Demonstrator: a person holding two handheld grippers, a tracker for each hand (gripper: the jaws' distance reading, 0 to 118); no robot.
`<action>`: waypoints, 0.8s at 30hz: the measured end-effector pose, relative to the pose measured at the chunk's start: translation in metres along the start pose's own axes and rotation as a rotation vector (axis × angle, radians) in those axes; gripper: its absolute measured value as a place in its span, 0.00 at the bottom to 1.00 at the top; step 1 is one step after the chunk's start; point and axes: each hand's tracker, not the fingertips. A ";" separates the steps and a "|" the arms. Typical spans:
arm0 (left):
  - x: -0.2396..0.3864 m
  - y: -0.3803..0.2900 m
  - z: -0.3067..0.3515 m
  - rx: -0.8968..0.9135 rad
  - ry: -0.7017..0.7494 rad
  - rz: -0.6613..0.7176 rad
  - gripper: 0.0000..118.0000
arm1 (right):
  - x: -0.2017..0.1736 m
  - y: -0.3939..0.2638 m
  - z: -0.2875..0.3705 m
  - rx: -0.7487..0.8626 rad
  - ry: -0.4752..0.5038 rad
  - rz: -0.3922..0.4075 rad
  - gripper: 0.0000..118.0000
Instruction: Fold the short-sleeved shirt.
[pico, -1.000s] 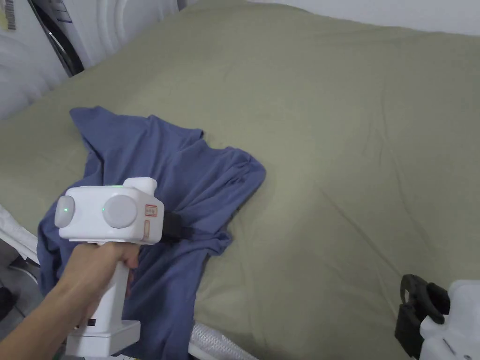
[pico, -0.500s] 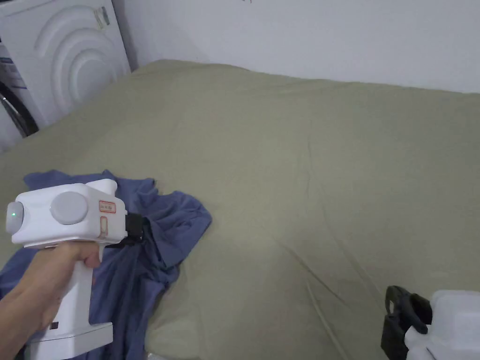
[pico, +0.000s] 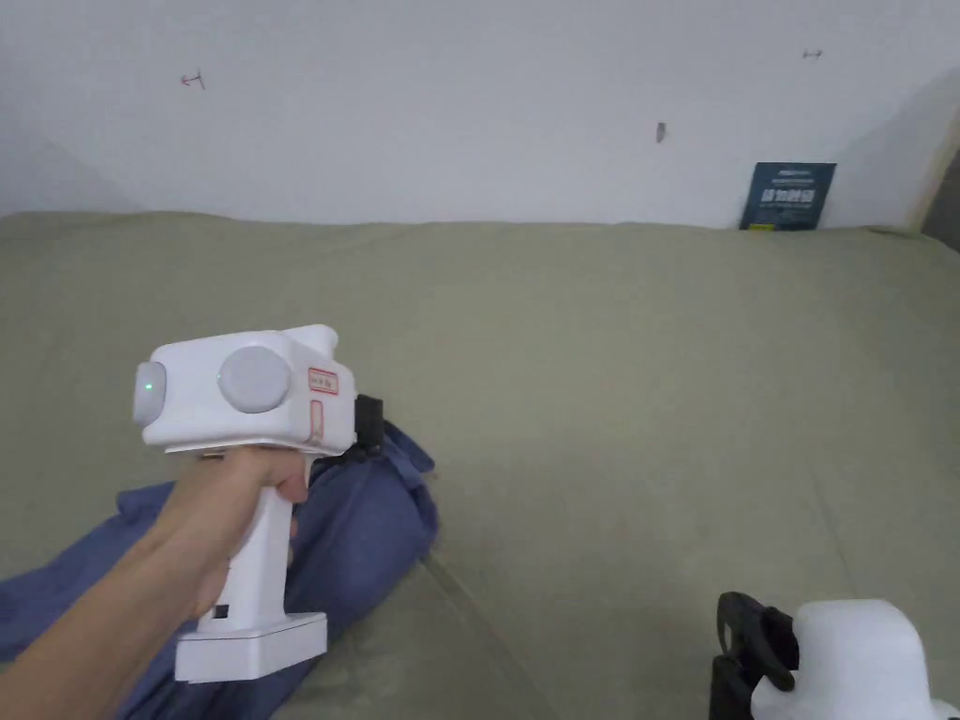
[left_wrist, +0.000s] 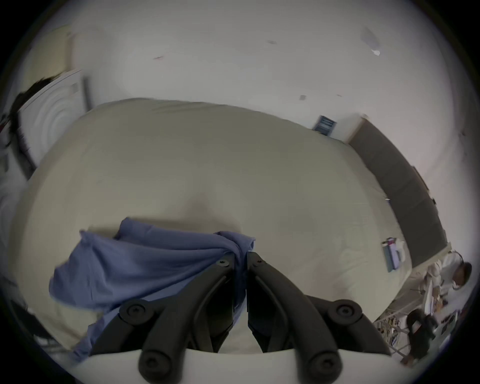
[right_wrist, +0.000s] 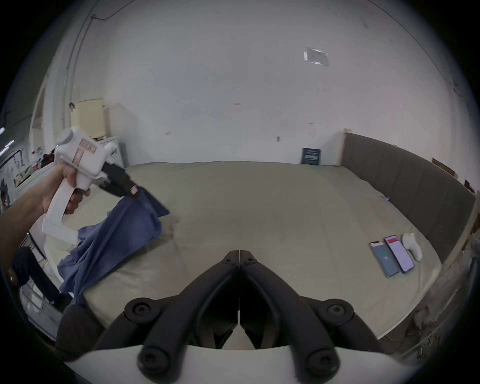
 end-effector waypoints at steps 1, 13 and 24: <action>0.024 0.007 -0.016 -0.019 -0.028 -0.017 0.04 | 0.009 -0.001 0.000 -0.003 -0.018 -0.006 0.00; 0.210 -0.006 -0.172 -0.231 -0.251 -0.125 0.04 | 0.068 -0.019 -0.017 -0.092 -0.150 -0.049 0.00; 0.170 -0.054 -0.199 -0.298 -0.151 -0.079 1.00 | 0.053 -0.025 -0.031 -0.126 -0.101 -0.061 0.00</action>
